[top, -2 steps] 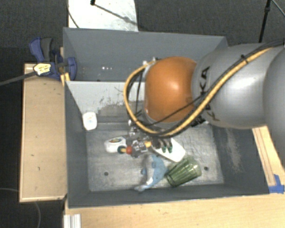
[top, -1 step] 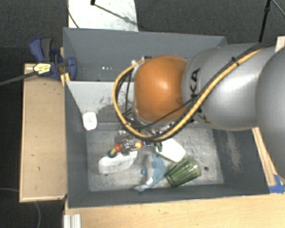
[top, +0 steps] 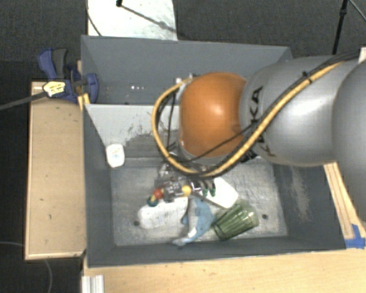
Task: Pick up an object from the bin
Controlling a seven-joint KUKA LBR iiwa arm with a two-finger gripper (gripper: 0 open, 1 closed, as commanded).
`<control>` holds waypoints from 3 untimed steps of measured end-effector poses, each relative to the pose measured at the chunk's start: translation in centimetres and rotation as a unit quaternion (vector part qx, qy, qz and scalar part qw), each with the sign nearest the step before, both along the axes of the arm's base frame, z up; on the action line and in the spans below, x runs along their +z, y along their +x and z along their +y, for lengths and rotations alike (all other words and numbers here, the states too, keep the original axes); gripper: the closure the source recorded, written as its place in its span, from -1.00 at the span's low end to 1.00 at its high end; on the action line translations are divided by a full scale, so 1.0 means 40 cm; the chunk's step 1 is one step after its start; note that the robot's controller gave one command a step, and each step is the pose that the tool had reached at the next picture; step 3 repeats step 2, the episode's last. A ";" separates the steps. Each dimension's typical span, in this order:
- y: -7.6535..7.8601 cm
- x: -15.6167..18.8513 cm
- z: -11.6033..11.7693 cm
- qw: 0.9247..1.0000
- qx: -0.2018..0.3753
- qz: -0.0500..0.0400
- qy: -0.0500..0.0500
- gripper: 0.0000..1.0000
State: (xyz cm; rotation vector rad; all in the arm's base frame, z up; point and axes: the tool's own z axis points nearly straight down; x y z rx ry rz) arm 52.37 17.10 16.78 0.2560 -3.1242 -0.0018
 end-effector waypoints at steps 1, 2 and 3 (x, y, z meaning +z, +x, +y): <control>-0.027 0.147 -0.002 1.000 -0.003 -0.001 -0.001 1.00; -0.026 0.197 0.010 1.000 0.000 -0.004 0.000 1.00; -0.026 0.197 0.010 1.000 0.000 -0.004 0.000 1.00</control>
Offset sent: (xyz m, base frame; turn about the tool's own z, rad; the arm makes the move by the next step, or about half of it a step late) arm 0.0075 0.0121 0.0814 -0.0168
